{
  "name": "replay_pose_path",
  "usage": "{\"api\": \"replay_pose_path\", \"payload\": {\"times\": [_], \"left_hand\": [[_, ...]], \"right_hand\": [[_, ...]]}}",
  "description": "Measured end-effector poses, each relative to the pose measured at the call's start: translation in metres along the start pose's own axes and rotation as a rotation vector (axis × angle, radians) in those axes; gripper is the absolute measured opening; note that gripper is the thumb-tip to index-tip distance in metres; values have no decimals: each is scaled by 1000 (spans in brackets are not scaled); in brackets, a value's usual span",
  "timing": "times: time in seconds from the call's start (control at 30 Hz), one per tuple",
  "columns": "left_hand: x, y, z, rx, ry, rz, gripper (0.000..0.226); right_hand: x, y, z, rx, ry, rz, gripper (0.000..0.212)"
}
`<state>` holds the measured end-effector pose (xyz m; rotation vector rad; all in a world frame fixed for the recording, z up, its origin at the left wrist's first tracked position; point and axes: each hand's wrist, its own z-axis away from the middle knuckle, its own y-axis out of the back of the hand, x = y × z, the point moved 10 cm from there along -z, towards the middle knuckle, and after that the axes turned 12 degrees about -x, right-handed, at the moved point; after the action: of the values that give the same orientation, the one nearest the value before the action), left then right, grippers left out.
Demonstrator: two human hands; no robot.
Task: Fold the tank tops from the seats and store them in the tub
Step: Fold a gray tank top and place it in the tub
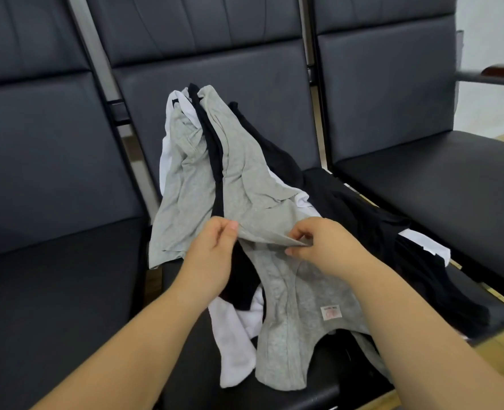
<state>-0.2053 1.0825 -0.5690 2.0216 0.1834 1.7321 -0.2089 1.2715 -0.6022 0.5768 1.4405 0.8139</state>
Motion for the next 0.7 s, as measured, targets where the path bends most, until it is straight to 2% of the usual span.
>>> {"api": "replay_pose_path", "payload": {"times": [0.1,0.2,0.37,0.5,0.63,0.7], "left_hand": [[6,36,2,128,18,92,22],[-6,77,3,272,59,220,24],[-58,119,20,441,312,545,23],[-88,103,44,418,431,771,14],[-70,66,54,212,385,993,29],[-49,53,58,105,336,1005,33]], "right_hand": [[3,8,-1,43,-54,16,16],[-7,10,3,-4,-26,-79,24],[-48,0,15,-157,129,-416,37],[-80,-1,25,-136,240,-667,48],[-107,2,28,-23,321,-873,48],[-121,0,29,5,353,-939,54]]}}
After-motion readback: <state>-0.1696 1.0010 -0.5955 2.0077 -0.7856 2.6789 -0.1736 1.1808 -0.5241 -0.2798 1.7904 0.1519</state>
